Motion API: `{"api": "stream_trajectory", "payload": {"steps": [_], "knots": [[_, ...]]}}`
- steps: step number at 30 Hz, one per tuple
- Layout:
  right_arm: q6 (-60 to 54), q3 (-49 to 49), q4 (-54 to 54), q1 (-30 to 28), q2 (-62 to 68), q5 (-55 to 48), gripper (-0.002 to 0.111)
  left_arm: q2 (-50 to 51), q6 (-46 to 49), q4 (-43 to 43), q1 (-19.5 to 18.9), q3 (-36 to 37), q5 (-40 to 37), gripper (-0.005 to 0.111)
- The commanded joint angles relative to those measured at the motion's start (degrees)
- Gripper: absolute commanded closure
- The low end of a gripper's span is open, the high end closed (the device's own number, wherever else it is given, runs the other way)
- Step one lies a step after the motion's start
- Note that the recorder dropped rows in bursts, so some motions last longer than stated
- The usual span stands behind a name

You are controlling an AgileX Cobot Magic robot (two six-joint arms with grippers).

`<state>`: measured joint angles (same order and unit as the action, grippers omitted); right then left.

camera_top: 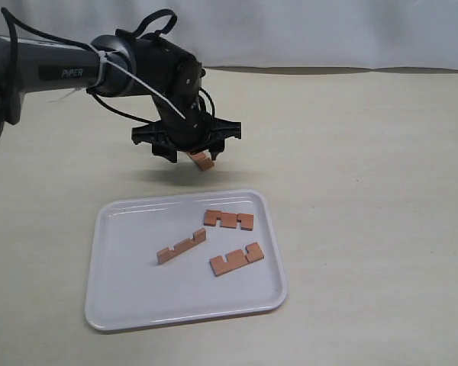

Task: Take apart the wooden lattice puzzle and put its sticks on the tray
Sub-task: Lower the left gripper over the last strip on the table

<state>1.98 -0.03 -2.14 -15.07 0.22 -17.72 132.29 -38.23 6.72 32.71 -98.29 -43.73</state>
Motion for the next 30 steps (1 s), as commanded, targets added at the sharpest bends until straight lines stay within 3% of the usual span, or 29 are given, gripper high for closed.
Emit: {"api": "stream_trajectory", "payload": {"steps": [1, 4, 7, 11, 20, 24, 30], "knots": [[-0.3, 0.0, -0.1, -0.1, -0.2, 0.7, 0.104, 0.3, -0.4, 8.6, 2.1, -5.6, -6.4, 0.042], [-0.3, 0.0, -0.1, -0.1, -0.2, 0.7, 0.104, 0.3, 0.0, 14.6, 4.2, -11.0, -14.8, 0.042], [-0.3, 0.0, -0.1, -0.1, -0.2, 0.7, 0.104, 1.1, 2.4, 7.0, 3.3, -14.2, -17.5, 0.042], [-0.3, 0.0, -0.1, -0.1, -0.2, 0.7, 0.104, 4.3, 2.0, 5.9, 3.3, -15.1, -18.9, 0.042], [-0.3, 0.0, -0.1, -0.1, -0.2, 0.7, 0.104, 6.1, -2.6, 6.7, 4.0, -15.1, -14.2, 0.042], [-0.3, 0.0, -0.1, -0.1, -0.2, 0.7, 0.104, 6.2, -6.2, 14.5, 5.1, -15.1, -14.8, 0.042], [-0.3, 0.0, -0.1, -0.1, -0.2, 0.7, 0.104, 7.0, -6.7, 12.3, 5.3, -15.1, -13.8, 0.042]]}}
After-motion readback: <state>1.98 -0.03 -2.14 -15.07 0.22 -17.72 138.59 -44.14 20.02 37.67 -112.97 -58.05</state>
